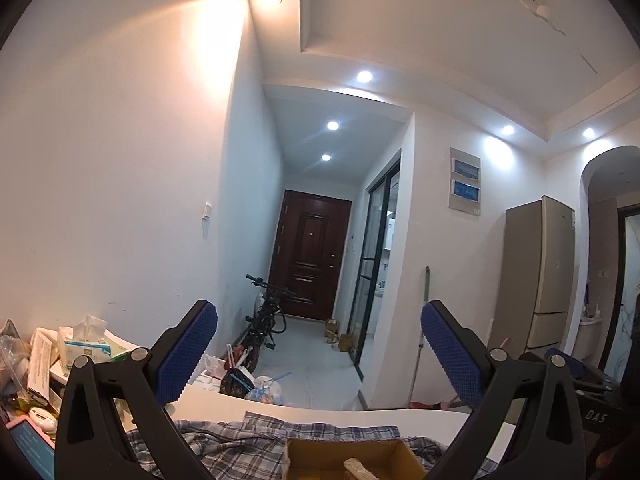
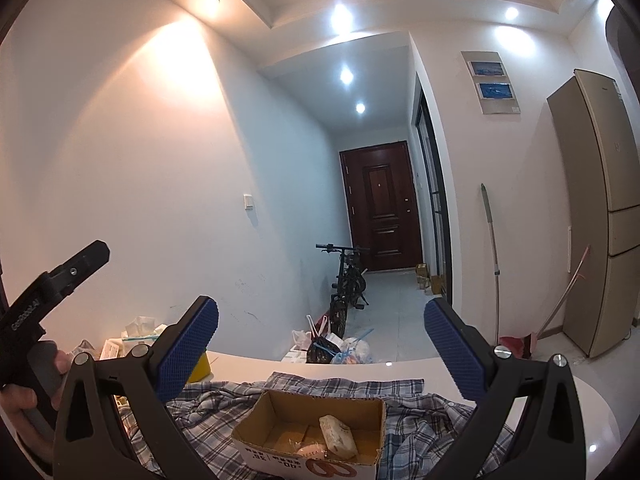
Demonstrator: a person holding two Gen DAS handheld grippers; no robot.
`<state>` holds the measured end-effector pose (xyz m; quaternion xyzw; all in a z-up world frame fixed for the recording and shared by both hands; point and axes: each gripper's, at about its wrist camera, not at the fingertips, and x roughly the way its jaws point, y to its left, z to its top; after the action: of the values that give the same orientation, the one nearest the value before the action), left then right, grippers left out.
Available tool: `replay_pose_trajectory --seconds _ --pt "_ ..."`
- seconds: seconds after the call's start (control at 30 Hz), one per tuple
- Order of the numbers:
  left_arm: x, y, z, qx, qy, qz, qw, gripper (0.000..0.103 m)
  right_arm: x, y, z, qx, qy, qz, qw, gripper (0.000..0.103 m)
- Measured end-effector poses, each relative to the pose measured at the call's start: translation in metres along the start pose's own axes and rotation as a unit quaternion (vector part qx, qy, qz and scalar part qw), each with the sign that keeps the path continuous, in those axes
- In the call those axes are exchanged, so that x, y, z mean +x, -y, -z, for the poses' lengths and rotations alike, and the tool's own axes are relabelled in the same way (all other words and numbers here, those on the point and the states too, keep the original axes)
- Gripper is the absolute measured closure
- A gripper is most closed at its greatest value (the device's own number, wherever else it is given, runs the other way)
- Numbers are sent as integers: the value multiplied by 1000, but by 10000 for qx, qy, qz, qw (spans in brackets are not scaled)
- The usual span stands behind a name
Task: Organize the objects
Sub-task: 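Withdraw both tools from the box and move back toward the table items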
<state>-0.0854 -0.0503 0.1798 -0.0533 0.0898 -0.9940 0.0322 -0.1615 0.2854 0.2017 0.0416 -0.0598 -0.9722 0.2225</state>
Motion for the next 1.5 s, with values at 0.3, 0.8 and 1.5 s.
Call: replay_pose_trajectory --seconds 0.3,0.8,1.5 --pt "-4 8 18 144 -410 445 9981 0 -1 12 15 105 -301 186 9993 0" --pt "0 9 104 212 -1753 686 9819 0 -20 24 79 333 -973 358 9941 0" --pt "10 -20 193 540 -2627 4 9634 0 -17 43 141 -136 -1016 1445 9842 0"
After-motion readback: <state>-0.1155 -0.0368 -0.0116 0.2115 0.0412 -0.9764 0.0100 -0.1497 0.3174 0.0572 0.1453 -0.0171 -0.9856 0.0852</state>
